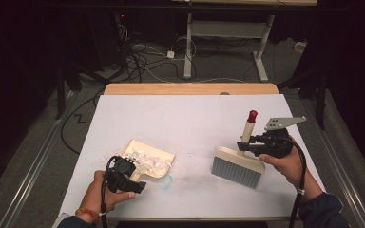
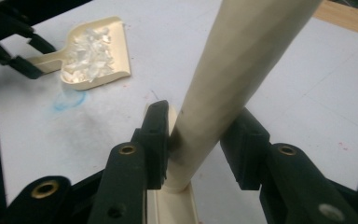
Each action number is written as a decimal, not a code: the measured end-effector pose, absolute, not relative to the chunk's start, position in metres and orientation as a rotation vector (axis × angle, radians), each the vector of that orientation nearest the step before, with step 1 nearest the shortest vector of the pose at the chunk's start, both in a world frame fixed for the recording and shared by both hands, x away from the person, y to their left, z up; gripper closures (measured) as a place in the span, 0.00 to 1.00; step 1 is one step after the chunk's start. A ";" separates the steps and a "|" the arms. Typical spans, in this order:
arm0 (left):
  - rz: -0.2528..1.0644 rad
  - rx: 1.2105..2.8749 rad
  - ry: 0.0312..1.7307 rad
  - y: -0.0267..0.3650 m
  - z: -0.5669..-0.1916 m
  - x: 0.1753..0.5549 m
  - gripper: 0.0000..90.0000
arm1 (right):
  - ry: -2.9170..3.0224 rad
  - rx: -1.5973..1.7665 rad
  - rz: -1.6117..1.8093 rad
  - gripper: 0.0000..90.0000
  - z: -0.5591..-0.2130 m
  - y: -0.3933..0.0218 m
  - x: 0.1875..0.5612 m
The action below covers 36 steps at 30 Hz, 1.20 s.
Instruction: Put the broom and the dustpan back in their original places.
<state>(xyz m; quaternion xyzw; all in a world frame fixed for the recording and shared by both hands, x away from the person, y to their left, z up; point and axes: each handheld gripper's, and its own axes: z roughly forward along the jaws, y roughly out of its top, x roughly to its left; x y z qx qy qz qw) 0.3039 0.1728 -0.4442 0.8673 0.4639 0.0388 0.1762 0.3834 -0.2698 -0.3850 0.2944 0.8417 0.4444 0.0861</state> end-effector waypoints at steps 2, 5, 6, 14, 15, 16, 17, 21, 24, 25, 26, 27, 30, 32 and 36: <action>0.117 2.478 1.276 0.169 -0.443 0.300 0.38 | 2.493 0.908 1.309 0.69 -0.388 -0.269 0.391; 0.093 2.504 1.218 0.165 -0.443 0.295 0.39 | 2.487 0.940 1.284 0.67 -0.393 -0.266 0.403; 0.104 2.500 1.211 0.165 -0.443 0.293 0.38 | 2.485 0.958 1.269 0.67 -0.394 -0.265 0.406; 0.159 2.503 1.142 0.170 -0.440 0.287 0.37 | 2.485 1.008 1.141 0.62 -0.403 -0.252 0.433; 0.211 2.493 1.125 0.172 -0.438 0.285 0.36 | 2.484 1.005 1.133 0.61 -0.404 -0.250 0.437; 0.233 2.478 1.120 0.173 -0.437 0.284 0.36 | 2.481 1.012 1.117 0.61 -0.406 -0.247 0.441; 0.247 2.461 1.110 0.174 -0.436 0.284 0.35 | 2.482 1.016 1.102 0.61 -0.407 -0.245 0.443; 0.366 2.398 1.064 0.178 -0.433 0.279 0.28 | 2.453 1.031 1.028 0.58 -0.411 -0.234 0.451; 0.452 2.343 1.026 0.181 -0.434 0.278 0.22 | 2.382 1.042 0.972 0.55 -0.411 -0.229 0.454; 0.469 2.322 1.018 0.182 -0.434 0.278 0.22 | 2.363 1.032 0.973 0.52 -0.411 -0.228 0.455; 0.479 2.301 1.006 0.184 -0.435 0.278 0.22 | 2.332 1.042 0.983 0.52 -0.410 -0.228 0.455; 0.486 2.284 0.998 0.185 -0.437 0.279 0.21 | 2.307 1.044 0.998 0.52 -0.409 -0.229 0.454; 0.540 2.262 0.968 0.192 -0.442 0.281 0.21 | 2.261 1.035 1.041 0.52 -0.405 -0.230 0.451; 0.544 2.233 0.975 0.196 -0.445 0.284 0.21 | 2.226 1.016 1.066 0.51 -0.401 -0.230 0.446; 0.588 2.191 0.950 0.202 -0.448 0.284 0.21 | 2.180 0.984 1.142 0.49 -0.395 -0.230 0.435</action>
